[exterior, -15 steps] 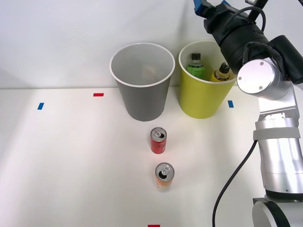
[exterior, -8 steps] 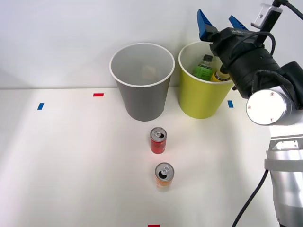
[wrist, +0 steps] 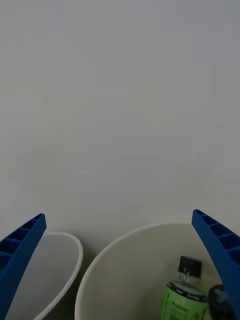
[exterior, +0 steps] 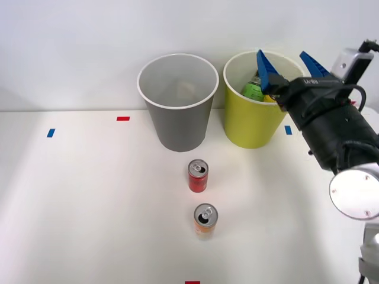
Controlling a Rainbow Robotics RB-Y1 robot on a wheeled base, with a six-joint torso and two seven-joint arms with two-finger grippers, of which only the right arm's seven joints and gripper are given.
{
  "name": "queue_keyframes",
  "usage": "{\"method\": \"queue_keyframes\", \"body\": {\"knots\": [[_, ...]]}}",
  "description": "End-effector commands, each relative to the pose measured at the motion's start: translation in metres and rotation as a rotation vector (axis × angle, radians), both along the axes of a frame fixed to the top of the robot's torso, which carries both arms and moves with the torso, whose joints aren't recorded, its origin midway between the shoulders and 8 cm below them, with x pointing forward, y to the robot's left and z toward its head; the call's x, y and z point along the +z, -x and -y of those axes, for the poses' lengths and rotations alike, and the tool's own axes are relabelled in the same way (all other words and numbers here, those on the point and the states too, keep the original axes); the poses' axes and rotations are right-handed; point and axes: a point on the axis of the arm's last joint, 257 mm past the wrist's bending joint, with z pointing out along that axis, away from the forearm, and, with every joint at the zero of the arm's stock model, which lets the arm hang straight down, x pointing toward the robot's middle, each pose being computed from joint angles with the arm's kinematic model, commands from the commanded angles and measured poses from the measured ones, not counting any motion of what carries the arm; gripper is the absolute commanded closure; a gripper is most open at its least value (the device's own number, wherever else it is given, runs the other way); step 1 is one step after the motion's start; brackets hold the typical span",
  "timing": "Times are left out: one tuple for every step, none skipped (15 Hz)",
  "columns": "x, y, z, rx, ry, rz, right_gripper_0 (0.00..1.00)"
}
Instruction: Put cans in the gray bin, plastic bottles in the light green bin
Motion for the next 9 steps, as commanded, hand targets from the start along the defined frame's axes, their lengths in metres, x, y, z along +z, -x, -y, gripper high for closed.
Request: {"method": "queue_keyframes", "body": {"knots": [[-0.024,0.040,0.011,-0.010,0.026,-0.038,0.00],[-0.034,0.051,0.017,-0.024,0.028,-0.054,0.00],[-0.041,0.059,0.023,-0.039,0.026,-0.066,0.00],[-0.048,0.067,0.028,-0.053,0.022,-0.075,0.00],[-0.058,0.076,0.034,-0.071,0.014,-0.092,0.00],[-0.065,0.081,0.039,-0.087,0.006,-0.103,0.00],[-0.072,0.086,0.044,-0.101,-0.001,-0.113,0.00],[-0.081,0.092,0.050,-0.124,-0.012,-0.127,0.00],[-0.086,0.096,0.054,-0.141,-0.022,-0.134,0.00]]}}
